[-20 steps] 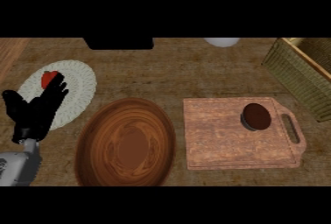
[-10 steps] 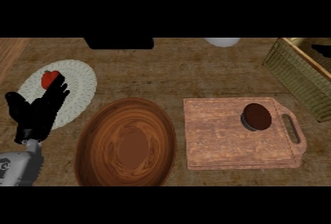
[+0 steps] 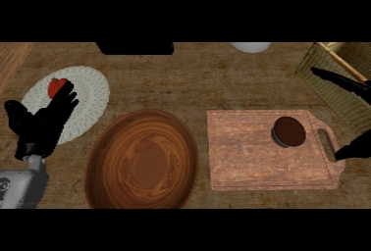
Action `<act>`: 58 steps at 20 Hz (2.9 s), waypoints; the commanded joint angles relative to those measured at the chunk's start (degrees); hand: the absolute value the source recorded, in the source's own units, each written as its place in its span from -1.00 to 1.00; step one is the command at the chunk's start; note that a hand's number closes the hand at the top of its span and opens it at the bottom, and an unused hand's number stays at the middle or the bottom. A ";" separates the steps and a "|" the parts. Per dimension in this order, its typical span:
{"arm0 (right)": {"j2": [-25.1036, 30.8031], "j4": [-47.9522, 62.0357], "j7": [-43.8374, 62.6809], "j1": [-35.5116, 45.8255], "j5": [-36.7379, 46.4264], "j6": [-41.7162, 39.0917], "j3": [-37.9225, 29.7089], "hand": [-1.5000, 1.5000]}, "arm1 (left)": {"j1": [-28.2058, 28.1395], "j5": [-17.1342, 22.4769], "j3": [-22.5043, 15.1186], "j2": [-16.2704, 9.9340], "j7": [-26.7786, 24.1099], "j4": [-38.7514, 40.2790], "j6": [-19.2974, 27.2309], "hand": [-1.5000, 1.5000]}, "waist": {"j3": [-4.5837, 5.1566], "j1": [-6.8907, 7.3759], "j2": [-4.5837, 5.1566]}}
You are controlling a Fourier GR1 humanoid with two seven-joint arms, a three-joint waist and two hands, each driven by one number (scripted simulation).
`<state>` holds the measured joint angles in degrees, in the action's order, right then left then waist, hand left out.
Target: Pick the cupcake from the cutting board and place it in the basket
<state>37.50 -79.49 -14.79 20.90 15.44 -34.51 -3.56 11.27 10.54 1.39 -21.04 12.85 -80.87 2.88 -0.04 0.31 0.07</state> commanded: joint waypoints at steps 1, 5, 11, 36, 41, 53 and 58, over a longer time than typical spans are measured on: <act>-6.44 5.08 0.63 3.24 1.79 2.96 1.54 -1.00 | -0.28 -0.09 1.18 -0.40 0.02 -0.68 -1.48 0.00 | 0.03 0.27 0.02; -6.36 10.08 -6.00 1.49 10.03 6.14 4.80 -1.00 | 3.02 -0.67 2.70 0.05 -0.05 2.30 -1.87 0.00 | 0.02 -0.05 0.05; -8.35 14.65 -4.72 4.24 15.62 6.09 7.42 -1.00 | -1.42 -3.02 2.41 1.73 -1.12 -0.03 -1.54 0.00 | 0.03 0.09 -0.02; -11.35 17.49 -14.66 1.52 24.51 7.98 3.71 -1.00 | -2.23 -6.20 6.37 4.78 -1.06 0.27 -5.96 0.00 | 0.04 -0.10 -0.08; -13.34 16.41 -10.53 2.67 27.03 7.58 4.74 -1.00 | 4.10 -5.36 8.37 3.66 2.84 2.34 -6.03 0.00 | 0.04 -0.25 -0.04; -14.62 24.48 -19.29 2.83 37.32 18.01 8.12 1.00 | 1.77 -8.55 6.38 6.78 3.31 -0.98 -4.59 0.00 | 0.02 -0.03 -0.02; -16.22 21.37 -16.98 1.94 38.41 15.99 9.40 1.00 | -1.36 -6.34 8.61 5.73 1.38 -1.28 -7.24 0.00 | 0.03 0.00 -0.09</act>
<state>23.33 -58.83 -33.09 22.73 52.20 -17.38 4.19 11.53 3.29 9.40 -15.06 13.03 -80.09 -3.48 0.52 0.18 -0.45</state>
